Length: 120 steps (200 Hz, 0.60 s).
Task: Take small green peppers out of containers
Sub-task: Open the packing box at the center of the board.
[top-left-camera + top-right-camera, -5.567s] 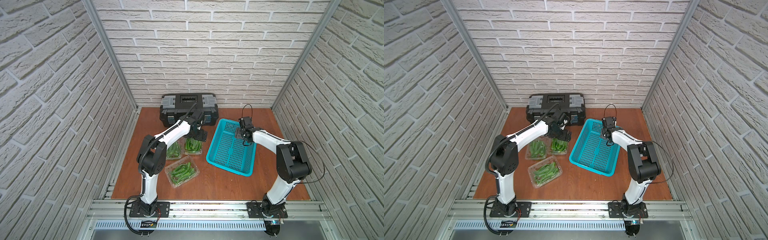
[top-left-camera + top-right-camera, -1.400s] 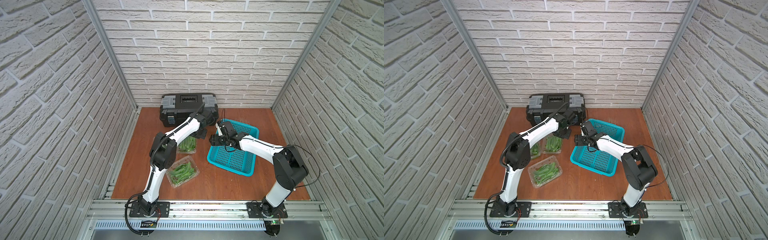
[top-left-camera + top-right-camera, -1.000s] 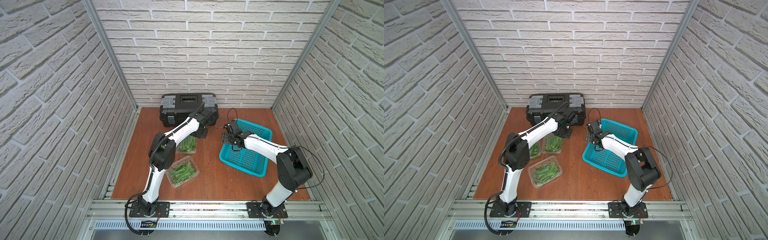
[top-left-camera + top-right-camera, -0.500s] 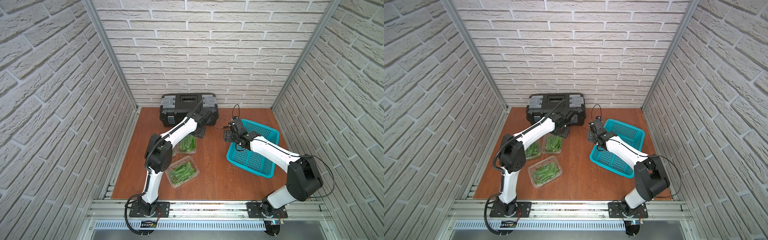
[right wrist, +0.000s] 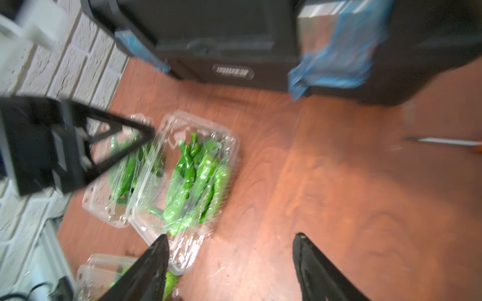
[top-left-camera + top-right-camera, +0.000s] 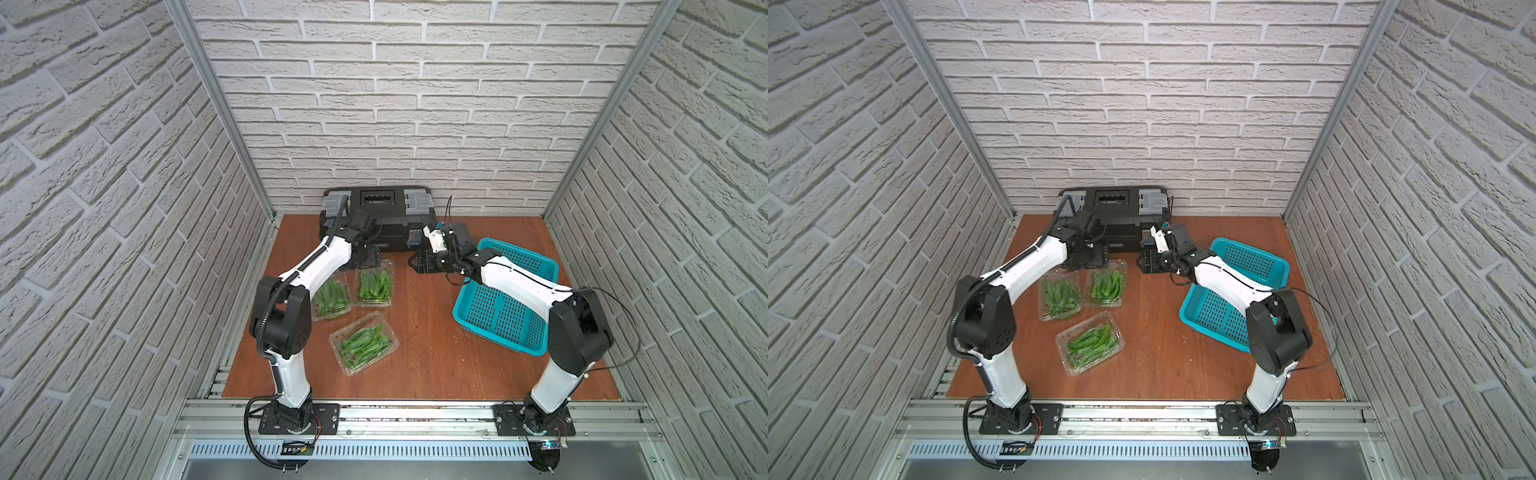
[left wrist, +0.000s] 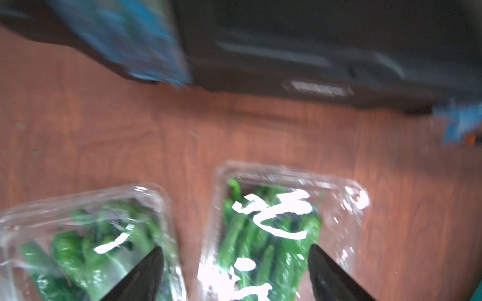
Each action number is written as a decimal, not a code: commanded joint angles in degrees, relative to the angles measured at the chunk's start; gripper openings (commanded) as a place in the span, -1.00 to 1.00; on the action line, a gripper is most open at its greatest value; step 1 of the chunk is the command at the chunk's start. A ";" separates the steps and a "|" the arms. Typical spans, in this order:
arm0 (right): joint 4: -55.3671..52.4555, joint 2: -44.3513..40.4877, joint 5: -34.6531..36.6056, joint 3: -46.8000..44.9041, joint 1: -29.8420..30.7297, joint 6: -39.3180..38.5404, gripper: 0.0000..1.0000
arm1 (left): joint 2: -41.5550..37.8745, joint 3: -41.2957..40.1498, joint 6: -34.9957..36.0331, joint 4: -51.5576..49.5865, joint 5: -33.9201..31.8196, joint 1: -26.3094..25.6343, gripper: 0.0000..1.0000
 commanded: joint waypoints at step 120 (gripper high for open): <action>12.05 18.09 -15.97 12.39 3.14 9.45 0.46 | 5.06 -0.47 0.13 5.51 7.30 -0.29 0.80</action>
